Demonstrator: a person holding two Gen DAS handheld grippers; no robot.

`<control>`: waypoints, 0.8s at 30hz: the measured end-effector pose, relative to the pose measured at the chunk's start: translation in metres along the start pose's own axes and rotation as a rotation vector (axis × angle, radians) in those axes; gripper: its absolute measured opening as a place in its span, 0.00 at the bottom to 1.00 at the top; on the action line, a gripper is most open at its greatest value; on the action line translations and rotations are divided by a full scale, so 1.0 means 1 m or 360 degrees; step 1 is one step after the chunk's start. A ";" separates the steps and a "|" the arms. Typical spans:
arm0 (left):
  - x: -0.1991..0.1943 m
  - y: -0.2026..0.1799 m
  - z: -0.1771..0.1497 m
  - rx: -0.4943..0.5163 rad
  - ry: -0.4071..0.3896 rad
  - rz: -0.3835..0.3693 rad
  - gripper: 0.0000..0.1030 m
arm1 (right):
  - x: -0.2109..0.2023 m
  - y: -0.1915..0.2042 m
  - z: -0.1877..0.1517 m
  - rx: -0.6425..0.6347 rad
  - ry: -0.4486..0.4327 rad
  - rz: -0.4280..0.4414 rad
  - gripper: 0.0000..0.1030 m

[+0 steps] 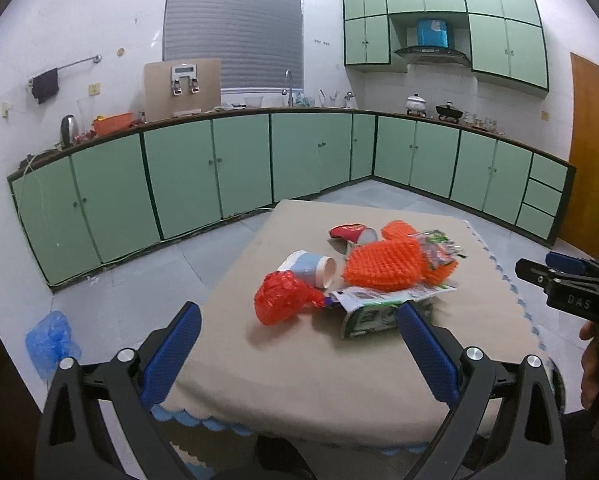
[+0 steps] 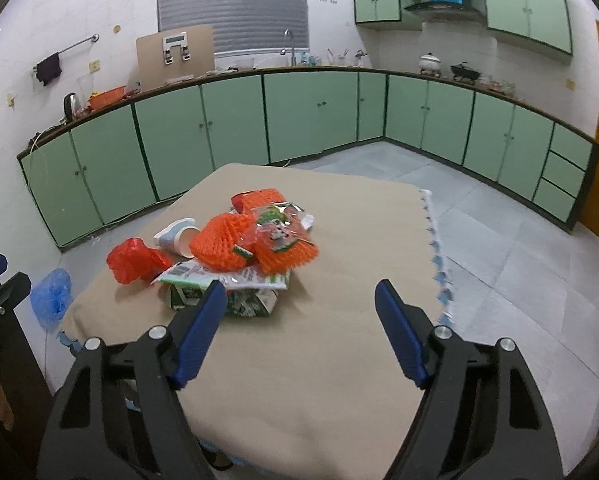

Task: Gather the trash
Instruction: 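Move both tools forward toward the pile of trash on the table, then grasp the red plastic bag with the left tool while the right tool grasps the clear snack bag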

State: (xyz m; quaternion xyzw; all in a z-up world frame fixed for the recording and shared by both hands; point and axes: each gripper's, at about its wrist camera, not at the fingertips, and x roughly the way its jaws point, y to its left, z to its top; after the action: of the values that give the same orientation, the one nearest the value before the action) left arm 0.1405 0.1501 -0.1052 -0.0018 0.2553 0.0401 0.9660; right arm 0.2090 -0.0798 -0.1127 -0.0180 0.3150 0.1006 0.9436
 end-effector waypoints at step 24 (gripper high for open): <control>0.164 0.029 -0.019 0.0052 0.0211 -0.0002 0.56 | 0.139 0.031 0.032 -0.0170 0.0048 -0.0052 0.64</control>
State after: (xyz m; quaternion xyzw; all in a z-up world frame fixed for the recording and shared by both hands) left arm 0.2715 0.1910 -0.2021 0.0111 0.3195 0.0350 0.9469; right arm 0.3300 -0.0217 -0.1696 -0.0749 0.3230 0.1015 0.9380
